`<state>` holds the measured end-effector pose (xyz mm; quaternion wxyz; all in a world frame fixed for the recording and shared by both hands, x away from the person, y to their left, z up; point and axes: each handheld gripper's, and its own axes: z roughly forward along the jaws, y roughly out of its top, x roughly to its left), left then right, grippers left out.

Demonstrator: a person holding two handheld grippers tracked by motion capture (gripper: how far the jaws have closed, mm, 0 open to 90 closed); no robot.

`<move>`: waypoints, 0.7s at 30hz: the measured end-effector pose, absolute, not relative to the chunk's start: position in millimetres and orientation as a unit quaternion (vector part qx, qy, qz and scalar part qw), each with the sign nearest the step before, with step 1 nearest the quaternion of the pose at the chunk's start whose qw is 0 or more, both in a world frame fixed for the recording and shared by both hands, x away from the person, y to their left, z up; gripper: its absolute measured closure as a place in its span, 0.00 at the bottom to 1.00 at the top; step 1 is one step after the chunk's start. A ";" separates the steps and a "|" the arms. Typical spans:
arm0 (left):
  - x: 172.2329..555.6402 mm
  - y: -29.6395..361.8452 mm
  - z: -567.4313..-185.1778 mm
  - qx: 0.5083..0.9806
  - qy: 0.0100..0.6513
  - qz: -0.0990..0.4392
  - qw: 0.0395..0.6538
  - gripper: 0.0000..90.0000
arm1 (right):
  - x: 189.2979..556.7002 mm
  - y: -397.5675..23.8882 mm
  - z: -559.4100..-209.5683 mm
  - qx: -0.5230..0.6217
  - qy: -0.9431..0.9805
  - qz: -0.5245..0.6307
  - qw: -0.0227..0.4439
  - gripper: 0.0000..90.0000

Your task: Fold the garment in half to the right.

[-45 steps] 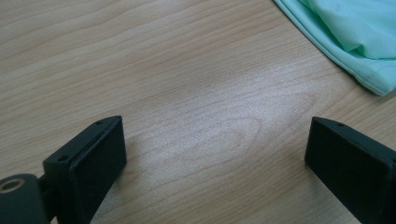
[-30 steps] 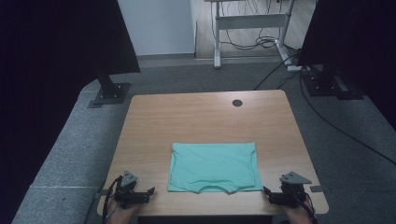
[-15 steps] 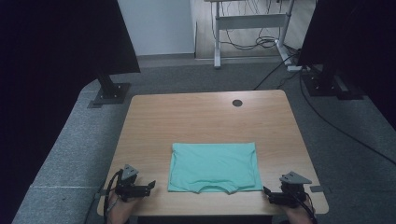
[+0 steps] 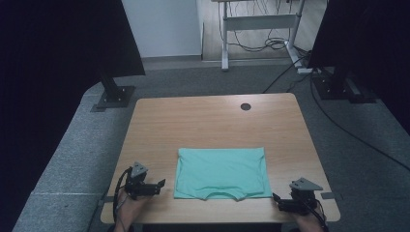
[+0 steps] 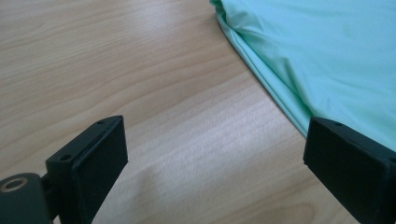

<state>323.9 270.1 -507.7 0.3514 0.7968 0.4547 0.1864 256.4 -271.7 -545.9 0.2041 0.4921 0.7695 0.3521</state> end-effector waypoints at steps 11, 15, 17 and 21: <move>342.9 255.7 -503.3 0.797 0.446 0.187 0.361 0.07 | 256.4 -271.7 -546.0 0.492 0.769 0.352 0.204 0.08; 349.0 251.6 -503.8 0.796 0.444 0.192 0.363 0.07 | 256.4 -271.7 -546.0 0.492 0.770 0.352 0.204 0.08; 356.9 249.2 -503.2 0.794 0.445 0.194 0.367 0.07 | 256.4 -271.7 -546.0 0.492 0.770 0.352 0.204 0.08; 361.0 247.7 -503.4 0.794 0.444 0.196 0.367 0.07 | 256.4 -271.8 -546.0 0.492 0.769 0.352 0.204 0.08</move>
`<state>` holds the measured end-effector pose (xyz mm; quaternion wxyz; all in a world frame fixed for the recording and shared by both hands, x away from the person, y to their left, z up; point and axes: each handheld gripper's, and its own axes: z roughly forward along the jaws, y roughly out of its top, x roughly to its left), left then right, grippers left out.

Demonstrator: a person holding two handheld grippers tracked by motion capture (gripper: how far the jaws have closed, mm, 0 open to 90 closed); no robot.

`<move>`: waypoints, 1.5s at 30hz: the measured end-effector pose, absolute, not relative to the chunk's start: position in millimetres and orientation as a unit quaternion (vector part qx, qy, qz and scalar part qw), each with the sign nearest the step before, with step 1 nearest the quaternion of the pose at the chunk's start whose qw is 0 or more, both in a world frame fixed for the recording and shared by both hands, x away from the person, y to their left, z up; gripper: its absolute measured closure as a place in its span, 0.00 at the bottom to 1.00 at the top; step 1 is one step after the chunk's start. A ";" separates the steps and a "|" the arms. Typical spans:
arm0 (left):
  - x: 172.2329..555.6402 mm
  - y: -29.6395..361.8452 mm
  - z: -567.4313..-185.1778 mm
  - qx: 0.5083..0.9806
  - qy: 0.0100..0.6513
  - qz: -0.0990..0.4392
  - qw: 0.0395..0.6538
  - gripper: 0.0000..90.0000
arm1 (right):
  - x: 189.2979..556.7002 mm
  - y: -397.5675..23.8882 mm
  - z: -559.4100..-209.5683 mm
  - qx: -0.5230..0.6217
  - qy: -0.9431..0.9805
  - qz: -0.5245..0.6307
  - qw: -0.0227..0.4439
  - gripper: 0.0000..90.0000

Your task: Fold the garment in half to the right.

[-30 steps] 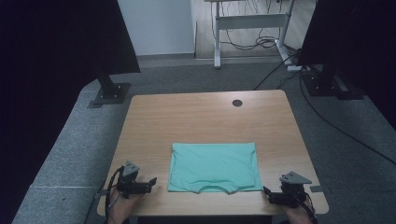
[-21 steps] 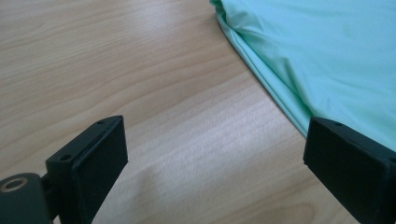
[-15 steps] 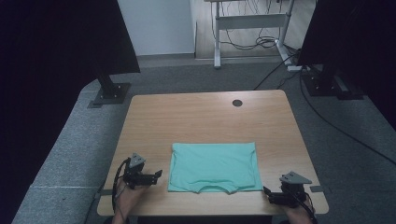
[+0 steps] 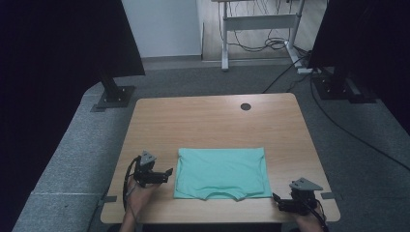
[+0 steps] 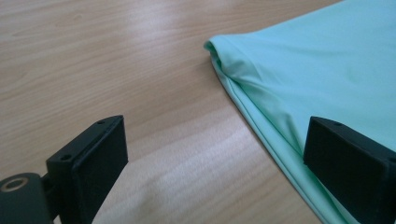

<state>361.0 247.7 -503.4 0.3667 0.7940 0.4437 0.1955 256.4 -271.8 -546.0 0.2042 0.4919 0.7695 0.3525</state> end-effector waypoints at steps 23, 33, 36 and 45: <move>401.5 231.0 -509.8 0.787 0.443 0.205 0.377 0.07 | 256.6 -271.8 -546.1 0.492 0.769 0.353 0.204 0.08; 415.6 224.6 -513.9 0.788 0.442 0.205 0.377 0.07 | 256.7 -271.8 -546.1 0.491 0.770 0.353 0.204 0.08; 420.5 221.1 -516.2 0.788 0.442 0.206 0.376 0.07 | 256.7 -271.8 -546.1 0.491 0.770 0.353 0.204 0.08; 435.1 211.7 -521.3 0.789 0.445 0.213 0.365 0.08 | 256.7 -271.8 -546.1 0.491 0.769 0.353 0.205 0.08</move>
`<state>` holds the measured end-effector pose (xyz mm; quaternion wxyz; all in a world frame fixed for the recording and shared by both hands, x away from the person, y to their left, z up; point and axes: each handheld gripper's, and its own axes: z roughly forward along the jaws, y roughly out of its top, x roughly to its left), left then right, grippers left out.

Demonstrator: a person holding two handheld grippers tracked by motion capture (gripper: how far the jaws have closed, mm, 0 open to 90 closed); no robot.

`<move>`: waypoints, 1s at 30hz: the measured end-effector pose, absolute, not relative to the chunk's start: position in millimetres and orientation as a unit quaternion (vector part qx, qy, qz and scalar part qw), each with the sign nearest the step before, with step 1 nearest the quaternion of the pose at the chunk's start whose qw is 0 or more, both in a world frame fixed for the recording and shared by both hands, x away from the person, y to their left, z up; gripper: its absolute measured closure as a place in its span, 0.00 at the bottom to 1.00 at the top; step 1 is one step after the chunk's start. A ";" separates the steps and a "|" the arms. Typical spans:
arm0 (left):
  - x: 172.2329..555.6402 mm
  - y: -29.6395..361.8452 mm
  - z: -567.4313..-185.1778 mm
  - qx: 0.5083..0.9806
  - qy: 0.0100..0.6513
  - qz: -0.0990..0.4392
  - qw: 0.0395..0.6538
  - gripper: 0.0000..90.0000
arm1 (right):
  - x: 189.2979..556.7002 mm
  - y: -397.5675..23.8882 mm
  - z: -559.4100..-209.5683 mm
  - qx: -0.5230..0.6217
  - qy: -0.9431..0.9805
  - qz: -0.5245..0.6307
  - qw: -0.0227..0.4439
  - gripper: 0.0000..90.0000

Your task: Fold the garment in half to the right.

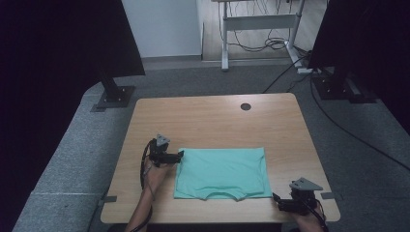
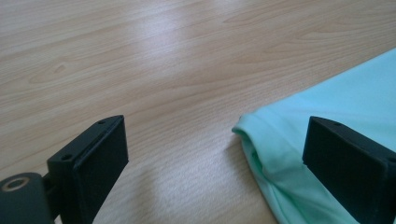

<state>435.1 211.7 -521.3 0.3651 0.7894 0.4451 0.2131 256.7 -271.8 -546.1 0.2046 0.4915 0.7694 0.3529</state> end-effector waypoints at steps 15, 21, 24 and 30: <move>451.7 204.1 -533.6 0.809 0.446 0.225 0.311 0.07 | 257.1 -271.7 -545.9 0.491 0.770 0.352 0.204 0.08; 448.9 206.7 -534.1 0.805 0.453 0.219 0.314 0.08 | 257.8 -271.5 -545.6 0.491 0.772 0.351 0.201 0.07; 445.6 208.4 -534.5 0.803 0.455 0.217 0.317 0.09 | 258.7 -271.6 -544.9 0.491 0.773 0.350 0.197 0.07; 440.7 212.3 -534.6 0.802 0.459 0.214 0.318 0.09 | 260.0 -269.0 -538.7 0.489 0.769 0.363 0.193 0.09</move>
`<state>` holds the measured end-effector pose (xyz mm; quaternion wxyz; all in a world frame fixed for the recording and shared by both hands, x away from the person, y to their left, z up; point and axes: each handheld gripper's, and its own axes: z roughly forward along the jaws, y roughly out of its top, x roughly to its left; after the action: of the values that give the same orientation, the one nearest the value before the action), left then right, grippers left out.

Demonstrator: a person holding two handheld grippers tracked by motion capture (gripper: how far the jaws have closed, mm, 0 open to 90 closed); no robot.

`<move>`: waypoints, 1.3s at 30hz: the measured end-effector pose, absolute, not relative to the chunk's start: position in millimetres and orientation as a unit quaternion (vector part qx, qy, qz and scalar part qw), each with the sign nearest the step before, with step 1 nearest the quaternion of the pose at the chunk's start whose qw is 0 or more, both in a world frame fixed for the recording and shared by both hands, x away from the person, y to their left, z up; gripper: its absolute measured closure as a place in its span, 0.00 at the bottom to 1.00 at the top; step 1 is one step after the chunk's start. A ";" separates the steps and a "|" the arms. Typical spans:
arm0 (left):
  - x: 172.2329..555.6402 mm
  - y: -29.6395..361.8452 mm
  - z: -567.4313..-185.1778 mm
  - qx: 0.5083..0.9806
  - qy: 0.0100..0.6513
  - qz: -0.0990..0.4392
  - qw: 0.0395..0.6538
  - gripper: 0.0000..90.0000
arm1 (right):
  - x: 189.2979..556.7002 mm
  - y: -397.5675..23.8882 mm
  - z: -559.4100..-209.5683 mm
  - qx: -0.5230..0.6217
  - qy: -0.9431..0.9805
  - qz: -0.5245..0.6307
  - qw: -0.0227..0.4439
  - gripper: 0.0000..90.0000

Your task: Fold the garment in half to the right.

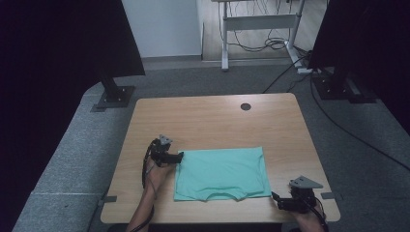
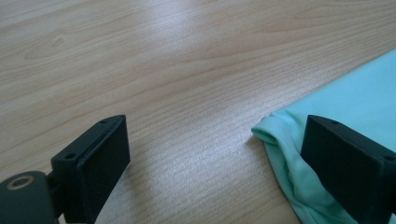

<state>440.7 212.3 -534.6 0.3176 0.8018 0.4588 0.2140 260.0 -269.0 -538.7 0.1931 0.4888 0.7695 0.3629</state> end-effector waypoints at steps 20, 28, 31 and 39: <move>439.6 218.9 -537.1 0.796 0.468 0.193 0.331 0.09 | 280.2 -227.8 -526.7 0.438 0.790 0.392 0.172 0.08; 439.5 218.6 -537.1 0.795 0.470 0.194 0.331 0.09 | 287.1 -206.8 -522.5 0.422 0.797 0.398 0.167 0.07; 439.6 218.6 -537.1 0.795 0.471 0.194 0.331 0.09 | 289.2 -199.3 -521.6 0.416 0.799 0.402 0.164 0.06; 439.9 218.5 -537.3 0.793 0.475 0.194 0.329 0.07 | 294.4 -176.5 -518.3 0.396 0.806 0.413 0.152 0.03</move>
<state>439.9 218.5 -537.3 0.3291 0.7928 0.4748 0.1942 294.4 -176.5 -518.3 0.1520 0.3957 0.8060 0.4130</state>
